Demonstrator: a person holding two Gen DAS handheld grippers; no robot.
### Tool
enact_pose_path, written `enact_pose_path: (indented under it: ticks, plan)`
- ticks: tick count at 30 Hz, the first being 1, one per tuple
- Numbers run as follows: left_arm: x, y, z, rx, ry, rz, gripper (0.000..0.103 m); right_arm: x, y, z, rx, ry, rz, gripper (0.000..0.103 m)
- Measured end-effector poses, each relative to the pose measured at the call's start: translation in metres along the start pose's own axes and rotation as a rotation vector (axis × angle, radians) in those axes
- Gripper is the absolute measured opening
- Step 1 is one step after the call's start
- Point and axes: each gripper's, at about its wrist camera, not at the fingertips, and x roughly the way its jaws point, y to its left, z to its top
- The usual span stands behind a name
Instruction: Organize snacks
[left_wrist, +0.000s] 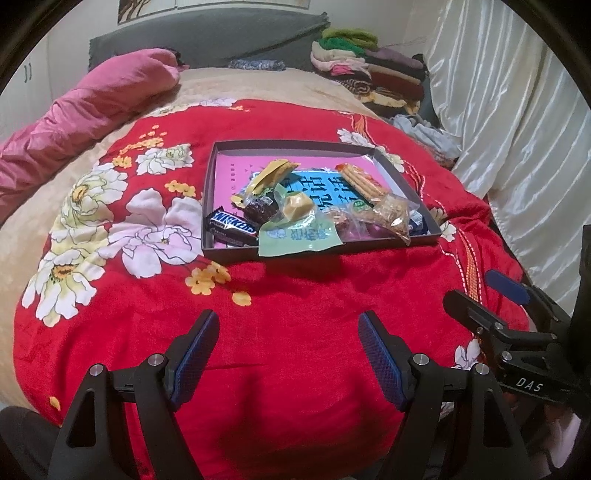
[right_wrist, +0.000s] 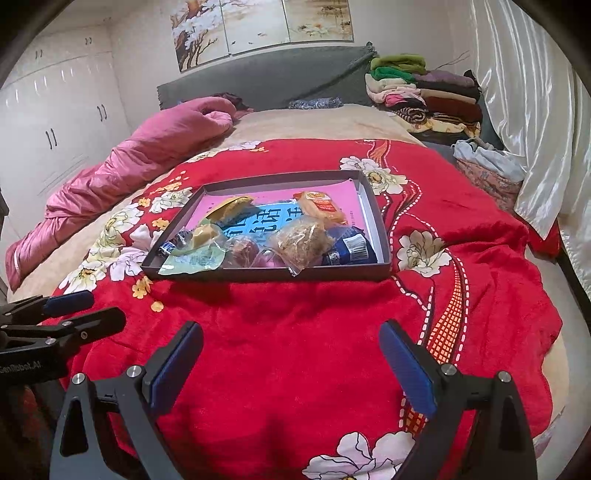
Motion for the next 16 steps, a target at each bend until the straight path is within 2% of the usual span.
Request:
enact_pose_path:
  ticks: [7, 9, 11, 14, 16]
  plan:
    - [0.002, 0.0, 0.001, -0.012, 0.005, -0.015, 0.079, -0.002, -0.005, 0.001, -0.005, -0.017, -0.006, 0.097]
    - [0.004, 0.002, 0.002, -0.017, 0.008, -0.013, 0.079, 0.0, -0.008, 0.003, -0.009, -0.021, -0.017, 0.102]
    - [0.006, 0.004, 0.004, -0.022, -0.004, -0.015, 0.079, 0.002, -0.016, 0.004, -0.006, -0.032, -0.036, 0.102]
    - [0.008, 0.019, 0.012, -0.057, -0.027, -0.007, 0.079, 0.009, -0.036, 0.01, 0.026, -0.031, -0.073, 0.102]
    - [0.01, 0.036, 0.019, -0.083, -0.047, 0.031, 0.079, 0.012, -0.05, 0.015, 0.044, -0.033, -0.097, 0.102]
